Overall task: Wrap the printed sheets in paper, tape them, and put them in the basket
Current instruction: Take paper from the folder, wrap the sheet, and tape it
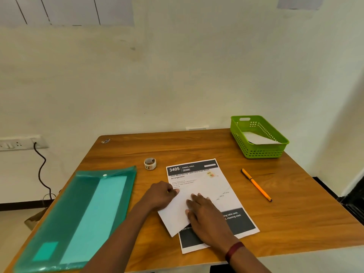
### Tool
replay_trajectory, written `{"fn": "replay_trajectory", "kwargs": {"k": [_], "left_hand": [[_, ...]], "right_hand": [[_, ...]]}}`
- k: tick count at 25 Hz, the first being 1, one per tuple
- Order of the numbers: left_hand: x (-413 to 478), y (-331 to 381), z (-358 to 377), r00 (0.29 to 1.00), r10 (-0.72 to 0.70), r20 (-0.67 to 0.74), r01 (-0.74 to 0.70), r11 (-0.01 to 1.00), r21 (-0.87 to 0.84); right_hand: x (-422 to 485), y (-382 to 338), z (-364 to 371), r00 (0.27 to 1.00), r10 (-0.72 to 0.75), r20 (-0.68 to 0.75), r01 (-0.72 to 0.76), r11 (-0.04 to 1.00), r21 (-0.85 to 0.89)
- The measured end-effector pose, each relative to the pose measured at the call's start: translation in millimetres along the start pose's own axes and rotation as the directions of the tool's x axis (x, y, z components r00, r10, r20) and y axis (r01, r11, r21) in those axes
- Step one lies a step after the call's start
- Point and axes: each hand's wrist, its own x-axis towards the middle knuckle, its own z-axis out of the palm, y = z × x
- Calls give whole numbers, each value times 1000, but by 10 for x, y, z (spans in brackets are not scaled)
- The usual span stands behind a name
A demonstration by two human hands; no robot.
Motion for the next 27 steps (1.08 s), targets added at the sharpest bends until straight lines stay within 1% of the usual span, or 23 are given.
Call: {"fn": "replay_trajectory", "kwargs": {"k": [1,2,3,4,5,6,7,8,9,10,11,12,13,14,15,16,18,20,21,22,23,25,27], "left_hand": [[-11,5,-34,1000,10,-11,-10,999,-45],[-26,14,-64,1000,5,-23,-8,992,-126],[-40,22,-90,999,-16,-29,8,966,-257],[-62,45,-117,999,-47,-25,33,914,-403],[-90,80,-142,996,-83,-17,63,853,-518],[-112,120,-161,993,-115,-18,83,806,-587],[-136,171,-168,989,-143,-26,94,768,-634],[-148,224,-163,985,-169,-38,98,727,-679],[-158,285,-149,978,-200,-52,101,681,-725],[-161,349,-121,969,-236,-67,102,635,-766],[-152,414,-79,959,-271,-80,101,593,-799],[-135,473,-16,948,-305,-88,104,560,-822],[-120,529,60,937,-338,-91,108,526,-844],[-104,592,147,925,-367,-99,104,494,-863],[-85,654,236,911,-393,-126,90,488,-868],[-69,727,312,896,-411,-167,70,503,-861],[-61,896,413,879,-414,-234,26,532,-846],[-53,1053,455,900,-358,-251,-1,572,-820],[-50,1123,455,925,-304,-227,-5,591,-807],[-54,1189,438,955,-240,-175,0,592,-806],[-55,1260,413,981,-167,-102,13,573,-820],[-31,1403,353,998,-13,63,61,488,-871],[25,1591,292,983,92,156,106,405,-908]], "right_hand": [[-12,6,-13,999,2,-40,0,999,46],[-27,5,-37,995,32,-98,-22,994,108],[-36,-3,-67,981,97,-170,-65,981,182],[-44,-26,-114,946,192,-262,-122,957,262],[-40,-24,-147,887,306,-345,-185,921,342],[-37,-29,-205,816,427,-390,-252,870,424],[-27,-23,-275,760,545,-355,-314,785,533],[-13,-19,-348,733,639,-235,-357,654,667],[-7,-27,-418,727,684,-58,-384,475,792],[-13,-48,-477,733,668,128,-405,278,871],[-31,-78,-536,743,612,272,-428,122,895],[-54,-103,-575,756,548,358,-449,35,893],[-68,-119,-585,770,506,388,-454,7,891],[-76,-129,-586,785,495,372,-441,25,897],[-72,-118,-569,789,523,323,-415,65,908],[-61,-97,-561,776,578,251,-384,117,916],[-23,16,-565,731,677,87,-332,242,912],[14,191,-586,715,696,-65,-309,398,864],[26,297,-607,714,686,-141,-303,484,821],[31,403,-653,711,670,-212,-293,557,777],[38,514,-721,701,658,-274,-286,611,738],[50,729,-920,672,647,-360,-265,664,699],[89,944,-1164,650,638,-412,-255,695,672]]}}
